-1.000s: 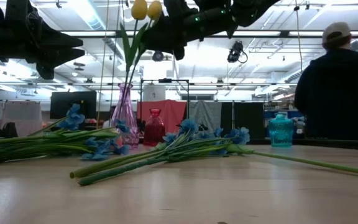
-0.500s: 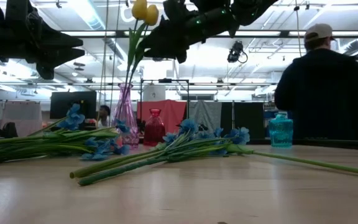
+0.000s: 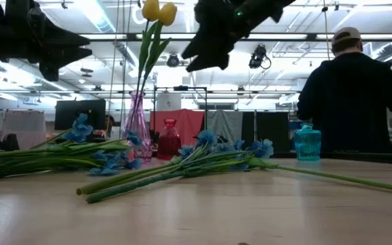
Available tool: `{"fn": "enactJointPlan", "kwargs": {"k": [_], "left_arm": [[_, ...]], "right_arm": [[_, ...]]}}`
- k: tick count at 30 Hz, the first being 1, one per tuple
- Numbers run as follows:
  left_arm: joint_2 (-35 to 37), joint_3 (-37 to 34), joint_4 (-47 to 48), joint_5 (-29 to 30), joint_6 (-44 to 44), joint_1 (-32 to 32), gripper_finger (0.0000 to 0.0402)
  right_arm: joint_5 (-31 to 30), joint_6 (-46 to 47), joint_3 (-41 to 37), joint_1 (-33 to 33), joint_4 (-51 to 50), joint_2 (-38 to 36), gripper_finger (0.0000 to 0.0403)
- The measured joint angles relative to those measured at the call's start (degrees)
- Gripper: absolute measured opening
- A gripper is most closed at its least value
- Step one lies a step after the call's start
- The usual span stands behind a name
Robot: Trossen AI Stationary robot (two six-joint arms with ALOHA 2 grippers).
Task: Sort flowers into vase by color
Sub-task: Put the yellow tulip into the pink vase
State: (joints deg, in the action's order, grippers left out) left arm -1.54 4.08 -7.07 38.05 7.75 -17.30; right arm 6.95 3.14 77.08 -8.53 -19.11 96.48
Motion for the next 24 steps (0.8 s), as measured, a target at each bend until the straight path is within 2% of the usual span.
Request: {"fn": "enactJointPlan", "kwargs": {"k": [9,13,21,24], "left_arm": [[0.00,0.92,4.06,-2.69,1.41,0.00,0.0163],[-0.02,0.92,4.04,-2.76,-2.54,0.00,0.0163],[0.00,0.92,3.05,0.99,-10.40,0.04,0.0163],[0.00,0.49,1.61,2.72,-10.88,0.04,0.0163]], "right_arm": [[-0.99,8.16,-1.17,3.33,-8.40,-0.06,0.0279],[-1.72,12.53,-2.69,5.44,-7.87,-0.06,0.0279],[-4.79,33.20,-9.14,11.14,-12.03,-0.06,0.0276],[-6.13,40.33,-11.63,13.32,-15.48,-0.02,0.0264]]}}
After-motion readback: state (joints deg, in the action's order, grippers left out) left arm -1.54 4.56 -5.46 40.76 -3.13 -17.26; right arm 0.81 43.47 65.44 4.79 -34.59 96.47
